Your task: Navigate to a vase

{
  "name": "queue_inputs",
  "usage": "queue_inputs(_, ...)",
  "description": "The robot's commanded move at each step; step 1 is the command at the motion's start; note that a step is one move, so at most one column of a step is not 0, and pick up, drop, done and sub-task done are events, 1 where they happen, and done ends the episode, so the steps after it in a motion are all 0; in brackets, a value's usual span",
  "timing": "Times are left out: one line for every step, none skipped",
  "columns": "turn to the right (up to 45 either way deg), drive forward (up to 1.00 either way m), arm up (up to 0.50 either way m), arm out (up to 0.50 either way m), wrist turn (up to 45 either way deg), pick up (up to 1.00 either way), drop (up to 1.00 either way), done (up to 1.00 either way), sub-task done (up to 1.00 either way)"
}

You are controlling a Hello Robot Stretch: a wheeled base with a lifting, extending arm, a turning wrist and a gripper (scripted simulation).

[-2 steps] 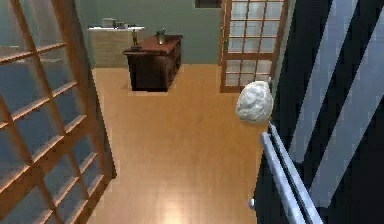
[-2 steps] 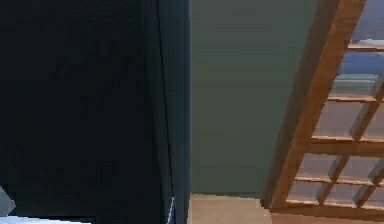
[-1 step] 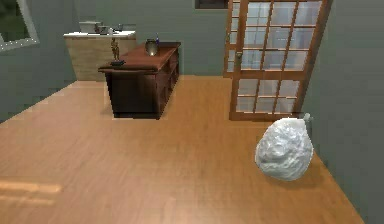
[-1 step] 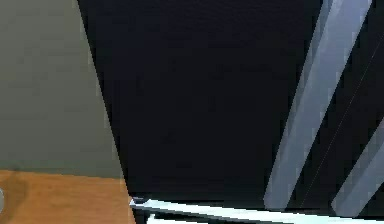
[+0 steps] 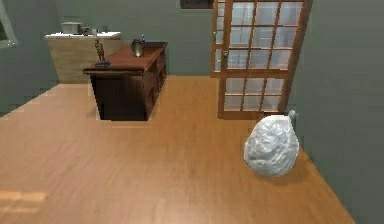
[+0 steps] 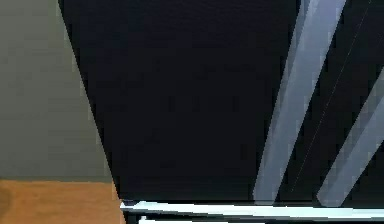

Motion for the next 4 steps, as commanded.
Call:
queue_inputs(0.0, 1.0, 0.0, 0.0, 0.0, 0.0, 0.0, 0.0, 0.0)
queue_inputs(0.0, 1.0, 0.0, 0.0, 0.0, 0.0, 0.0, 0.0, 0.0)
queue_inputs(-6.0, 0.0, 0.0, 0.0, 0.0, 0.0, 0.0, 0.0, 0.0)
queue_inputs(0.0, 0.15, 0.0, 0.0, 0.0, 0.0, 0.0, 0.0, 0.0)
